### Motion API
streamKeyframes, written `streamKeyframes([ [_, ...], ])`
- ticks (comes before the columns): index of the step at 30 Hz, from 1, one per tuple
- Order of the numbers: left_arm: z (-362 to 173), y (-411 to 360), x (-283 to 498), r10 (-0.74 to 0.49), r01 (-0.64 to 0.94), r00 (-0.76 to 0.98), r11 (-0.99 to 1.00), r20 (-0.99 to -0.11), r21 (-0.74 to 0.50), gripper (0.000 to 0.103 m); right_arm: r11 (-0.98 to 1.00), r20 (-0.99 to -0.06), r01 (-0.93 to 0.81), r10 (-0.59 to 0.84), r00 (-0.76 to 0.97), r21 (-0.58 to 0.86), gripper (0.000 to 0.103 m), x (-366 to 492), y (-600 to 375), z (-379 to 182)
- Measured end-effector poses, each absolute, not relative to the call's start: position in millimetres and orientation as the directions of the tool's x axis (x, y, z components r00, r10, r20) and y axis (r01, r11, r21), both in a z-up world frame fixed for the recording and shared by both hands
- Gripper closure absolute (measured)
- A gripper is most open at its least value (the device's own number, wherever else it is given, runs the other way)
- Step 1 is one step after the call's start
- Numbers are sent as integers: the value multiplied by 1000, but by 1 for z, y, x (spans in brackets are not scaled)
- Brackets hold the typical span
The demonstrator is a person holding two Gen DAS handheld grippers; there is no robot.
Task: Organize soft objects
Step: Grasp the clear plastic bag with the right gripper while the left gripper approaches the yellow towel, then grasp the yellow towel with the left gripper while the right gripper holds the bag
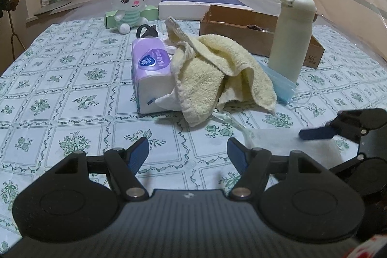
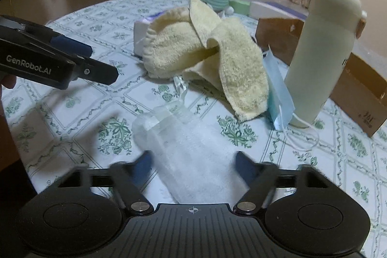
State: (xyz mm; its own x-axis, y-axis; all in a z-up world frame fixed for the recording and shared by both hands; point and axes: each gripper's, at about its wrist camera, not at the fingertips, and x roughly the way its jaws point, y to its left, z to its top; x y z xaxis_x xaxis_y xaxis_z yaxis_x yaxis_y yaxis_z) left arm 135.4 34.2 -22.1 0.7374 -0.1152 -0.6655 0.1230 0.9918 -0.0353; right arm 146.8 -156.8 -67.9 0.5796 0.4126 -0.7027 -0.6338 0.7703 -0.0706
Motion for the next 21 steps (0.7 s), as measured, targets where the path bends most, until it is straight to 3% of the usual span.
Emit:
streamKeyframes([
  [2,-23,34,137,-118,124,736,991,-666,-39,35,775,-713,-629,406,571,-63,50,151,-156,-72],
  [4,-23,33,138,-120,126,736,991,-666,-39,35,777,-711,-628,414,569,-51,82,151,-155,-73],
  [7,-22,32,138,-122,130,739,991,-663,-38,35,789,-703,-611,402,586,-58,97,145,-157,-69],
  [14,-11,24,141,-116,132,759,991,-641,-22,34,838,-672,-546,393,628,-20,102,130,-180,-48],
  [18,-3,17,151,-103,126,780,992,-618,-7,22,889,-659,-458,344,669,-1,102,124,-205,-37],
  [21,0,10,164,-97,124,797,992,-597,5,20,916,-651,-401,314,691,15,102,123,-224,-31],
])
